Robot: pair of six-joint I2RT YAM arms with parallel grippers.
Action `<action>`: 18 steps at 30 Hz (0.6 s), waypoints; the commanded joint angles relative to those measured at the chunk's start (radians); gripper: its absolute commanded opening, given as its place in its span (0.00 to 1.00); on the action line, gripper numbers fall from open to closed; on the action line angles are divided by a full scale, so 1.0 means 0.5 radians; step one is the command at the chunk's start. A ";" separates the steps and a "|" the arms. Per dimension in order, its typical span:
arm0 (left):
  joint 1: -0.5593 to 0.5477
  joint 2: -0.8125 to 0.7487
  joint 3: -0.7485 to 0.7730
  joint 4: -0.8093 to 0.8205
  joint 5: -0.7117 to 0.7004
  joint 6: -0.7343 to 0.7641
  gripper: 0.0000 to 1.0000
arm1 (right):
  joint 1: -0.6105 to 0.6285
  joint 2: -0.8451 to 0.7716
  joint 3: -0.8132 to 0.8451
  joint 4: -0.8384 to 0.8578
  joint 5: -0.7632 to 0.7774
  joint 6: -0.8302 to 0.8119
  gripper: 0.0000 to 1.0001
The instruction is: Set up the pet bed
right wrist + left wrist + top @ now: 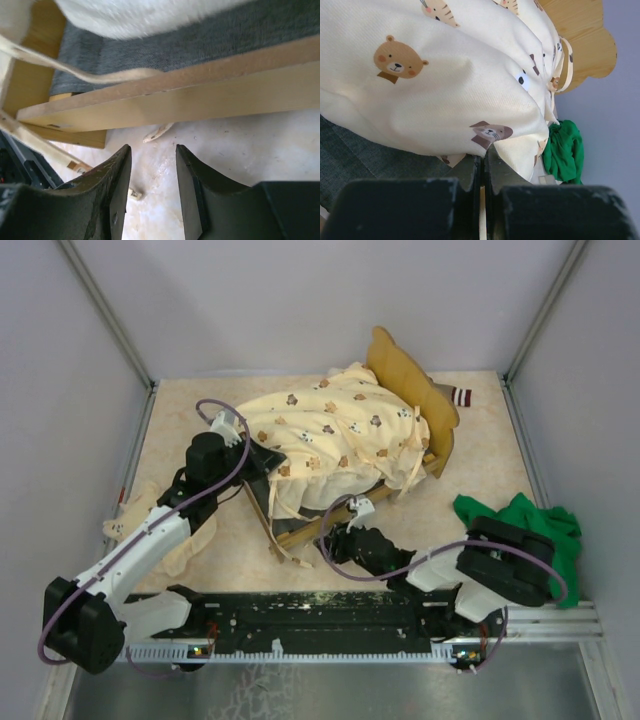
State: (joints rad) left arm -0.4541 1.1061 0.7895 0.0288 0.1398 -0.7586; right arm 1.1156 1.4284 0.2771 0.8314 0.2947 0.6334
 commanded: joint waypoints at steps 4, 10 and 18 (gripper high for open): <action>-0.005 -0.015 0.014 0.060 -0.014 0.036 0.00 | 0.142 0.567 0.248 0.632 0.385 0.397 0.43; -0.003 -0.019 0.015 0.050 0.016 0.025 0.00 | 0.156 0.853 0.325 0.843 0.466 0.412 0.31; -0.006 -0.020 -0.006 0.074 0.036 0.019 0.00 | 0.159 0.436 0.076 0.468 0.407 0.362 0.00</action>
State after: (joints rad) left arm -0.4541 1.1065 0.7895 0.0269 0.1486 -0.7586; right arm 1.1877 1.8008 0.3614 1.1221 0.4946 0.8242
